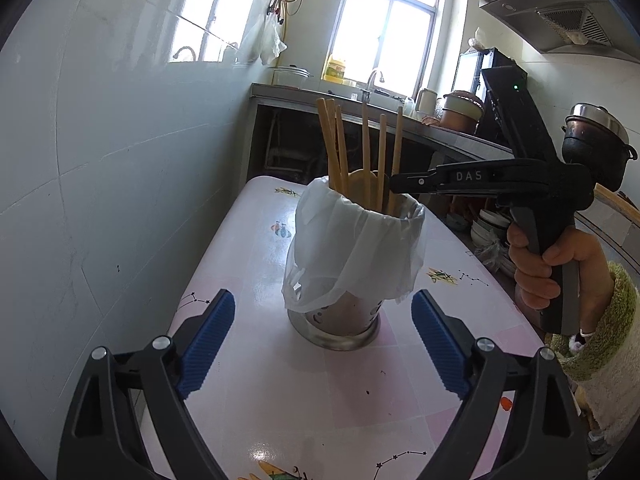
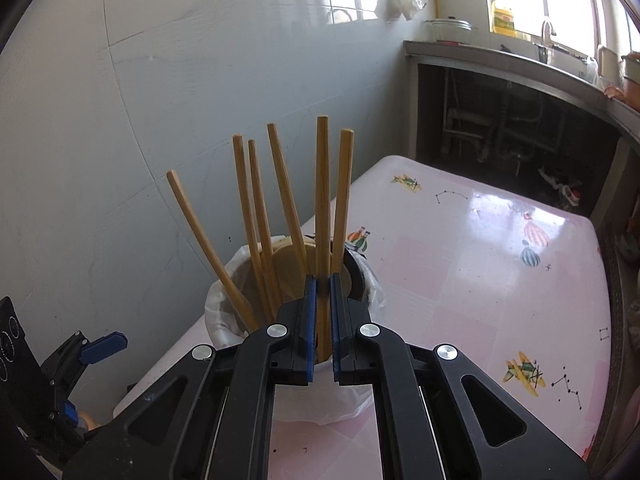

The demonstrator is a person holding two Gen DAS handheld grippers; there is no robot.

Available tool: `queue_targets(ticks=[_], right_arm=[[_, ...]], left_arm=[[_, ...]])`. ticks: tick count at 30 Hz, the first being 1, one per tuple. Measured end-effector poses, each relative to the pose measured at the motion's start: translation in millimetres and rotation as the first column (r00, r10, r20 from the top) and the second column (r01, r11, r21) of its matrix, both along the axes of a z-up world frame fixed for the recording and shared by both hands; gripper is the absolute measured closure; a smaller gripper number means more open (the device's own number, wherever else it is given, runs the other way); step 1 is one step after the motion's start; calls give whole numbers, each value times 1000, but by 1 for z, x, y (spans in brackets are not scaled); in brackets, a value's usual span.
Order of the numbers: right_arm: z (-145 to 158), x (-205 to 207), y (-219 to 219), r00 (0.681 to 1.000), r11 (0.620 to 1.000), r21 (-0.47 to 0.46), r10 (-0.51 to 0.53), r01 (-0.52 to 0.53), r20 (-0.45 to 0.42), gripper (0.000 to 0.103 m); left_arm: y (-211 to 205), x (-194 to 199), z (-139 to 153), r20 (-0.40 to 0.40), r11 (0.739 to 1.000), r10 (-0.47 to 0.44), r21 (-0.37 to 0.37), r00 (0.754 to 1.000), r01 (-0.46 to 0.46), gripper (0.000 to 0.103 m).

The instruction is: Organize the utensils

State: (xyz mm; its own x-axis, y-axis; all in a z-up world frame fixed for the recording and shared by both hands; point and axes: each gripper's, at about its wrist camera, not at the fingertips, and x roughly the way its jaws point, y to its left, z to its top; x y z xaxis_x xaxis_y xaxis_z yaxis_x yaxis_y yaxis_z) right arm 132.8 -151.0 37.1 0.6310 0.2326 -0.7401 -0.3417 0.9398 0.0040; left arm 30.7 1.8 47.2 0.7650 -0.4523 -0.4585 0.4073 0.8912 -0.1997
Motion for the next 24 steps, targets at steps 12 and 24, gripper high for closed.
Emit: queue_targets(ticks=[12, 24], right_arm=[[41, -64, -29, 995, 996, 91, -25, 16, 94, 40], [-3, -127, -59, 986, 984, -68, -160, 163, 41, 8]], left_arm=[[-13, -9, -2, -51, 999, 29, 37, 998, -27, 9], [-37, -24, 1, -103, 994, 80, 79, 991, -72, 6]])
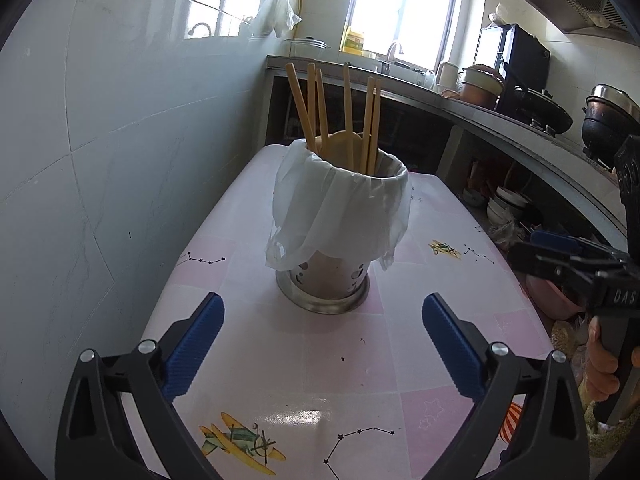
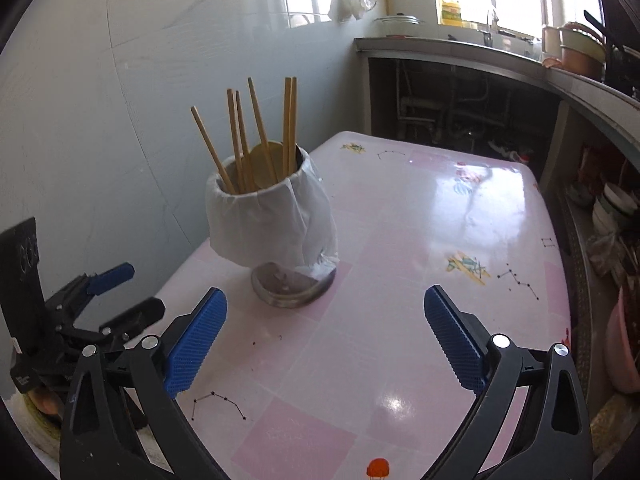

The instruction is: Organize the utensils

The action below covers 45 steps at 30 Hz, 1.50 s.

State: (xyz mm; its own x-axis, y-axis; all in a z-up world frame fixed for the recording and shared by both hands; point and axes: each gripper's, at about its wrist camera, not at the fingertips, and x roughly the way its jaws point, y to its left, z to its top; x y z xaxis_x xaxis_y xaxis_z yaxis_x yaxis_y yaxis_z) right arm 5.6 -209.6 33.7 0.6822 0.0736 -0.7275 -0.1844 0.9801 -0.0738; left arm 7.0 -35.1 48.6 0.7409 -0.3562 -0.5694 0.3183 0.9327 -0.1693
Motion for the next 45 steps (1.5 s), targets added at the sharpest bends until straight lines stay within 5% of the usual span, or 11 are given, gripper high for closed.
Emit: queue_targets(ticks=[14, 22, 33, 45], right_arm=[[2, -30, -6, 977, 973, -152, -154, 176, 150, 8], [7, -49, 0, 954, 941, -241, -180, 239, 241, 8], [-6, -56, -19, 955, 949, -150, -255, 277, 152, 8], [-8, -57, -25, 950, 941, -153, -283, 302, 131, 8]], left_arm=[[-19, -11, 12, 22, 990, 76, 116, 997, -78, 6], [-23, -11, 16, 49, 964, 152, 212, 987, -159, 6], [-15, -7, 16, -3, 966, 202, 164, 979, -199, 6], [-19, -4, 8, -43, 964, 200, 186, 979, -188, 6]])
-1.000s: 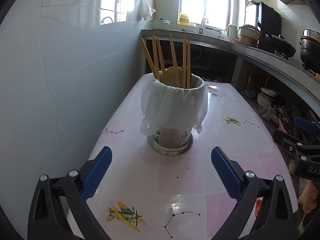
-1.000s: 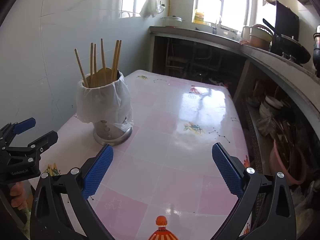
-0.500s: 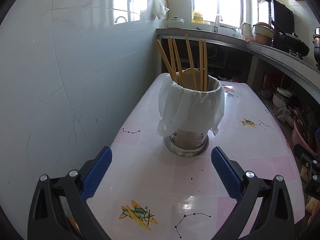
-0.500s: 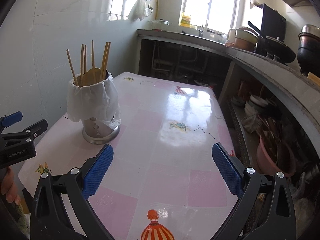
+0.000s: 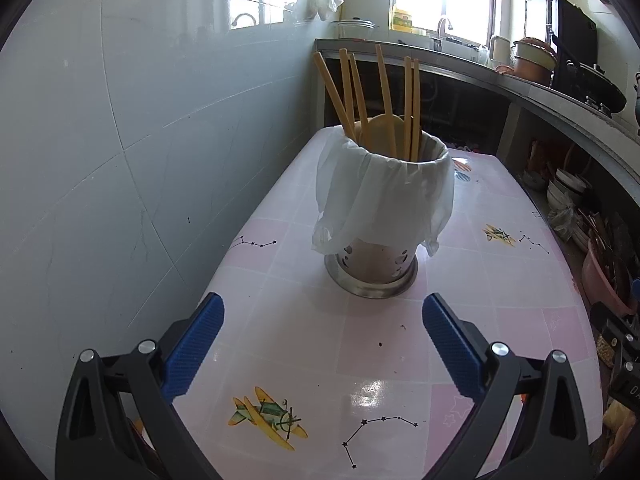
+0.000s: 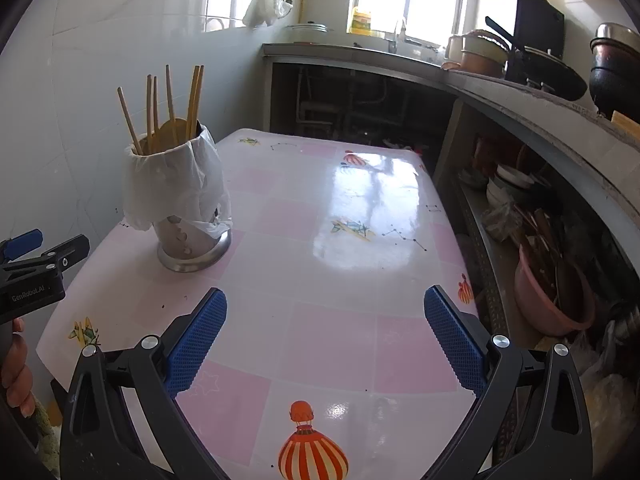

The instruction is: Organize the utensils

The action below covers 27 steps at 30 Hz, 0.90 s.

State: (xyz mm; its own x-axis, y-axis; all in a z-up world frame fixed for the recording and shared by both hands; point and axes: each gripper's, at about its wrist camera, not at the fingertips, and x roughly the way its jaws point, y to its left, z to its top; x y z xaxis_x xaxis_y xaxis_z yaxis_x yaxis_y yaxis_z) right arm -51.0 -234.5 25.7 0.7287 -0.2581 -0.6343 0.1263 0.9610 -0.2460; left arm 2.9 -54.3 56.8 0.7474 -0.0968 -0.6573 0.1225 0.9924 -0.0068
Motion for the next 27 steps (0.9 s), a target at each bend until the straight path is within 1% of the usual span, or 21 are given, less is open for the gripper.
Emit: queue_targets(ticks=[4, 8, 17, 27], right_arm=[[1, -1, -7, 1000, 1000, 10, -21, 21, -4, 8], [1, -3, -13, 999, 999, 12, -46, 46, -6, 8], [-1, -2, -26, 997, 996, 31, -80, 80, -14, 8], [-2, 0, -27, 996, 996, 39, -83, 84, -21, 8]], left_arm=[[5, 2, -1, -2, 1000, 2, 3, 1000, -2, 6], [15, 3, -3, 5, 1000, 28, 12, 1000, -28, 6], [40, 8, -11, -19, 996, 85, 20, 996, -84, 6], [42, 7, -9, -4, 996, 84, 35, 996, -84, 6]])
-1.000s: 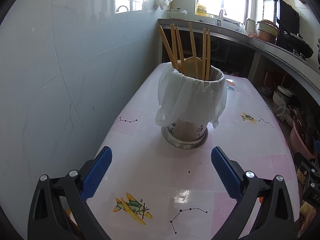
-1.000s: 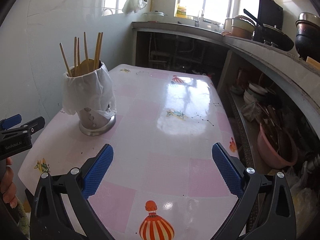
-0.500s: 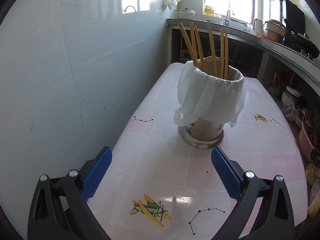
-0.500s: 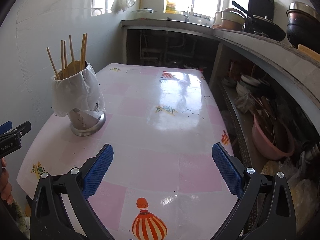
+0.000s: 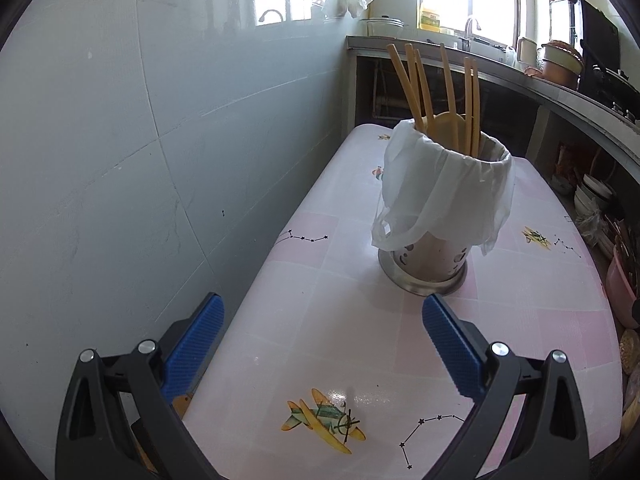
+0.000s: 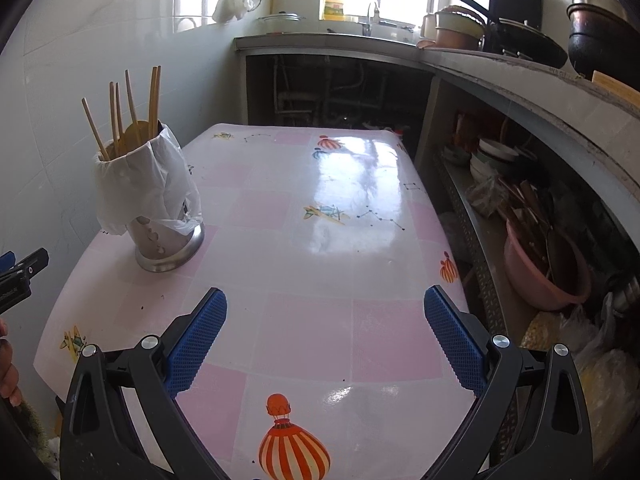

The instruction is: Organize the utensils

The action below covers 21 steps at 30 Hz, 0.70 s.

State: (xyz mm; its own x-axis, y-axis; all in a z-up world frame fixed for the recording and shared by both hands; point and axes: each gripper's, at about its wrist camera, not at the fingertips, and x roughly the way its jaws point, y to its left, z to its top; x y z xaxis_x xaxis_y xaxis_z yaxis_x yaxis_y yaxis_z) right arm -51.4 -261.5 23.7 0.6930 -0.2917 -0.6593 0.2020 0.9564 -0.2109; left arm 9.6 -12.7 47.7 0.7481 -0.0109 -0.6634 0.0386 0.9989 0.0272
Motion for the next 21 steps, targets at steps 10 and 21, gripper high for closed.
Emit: queue_targets(ticks=[10, 21], right_arm=[[2, -1, 4, 1000, 1000, -20, 17, -16, 8, 8], [3, -2, 6, 1000, 999, -18, 27, -26, 14, 8]], left_arm=[[-5, -1, 1, 9, 1000, -14, 5, 1000, 14, 6], [-6, -4, 4, 13, 1000, -26, -1, 1000, 26, 6]])
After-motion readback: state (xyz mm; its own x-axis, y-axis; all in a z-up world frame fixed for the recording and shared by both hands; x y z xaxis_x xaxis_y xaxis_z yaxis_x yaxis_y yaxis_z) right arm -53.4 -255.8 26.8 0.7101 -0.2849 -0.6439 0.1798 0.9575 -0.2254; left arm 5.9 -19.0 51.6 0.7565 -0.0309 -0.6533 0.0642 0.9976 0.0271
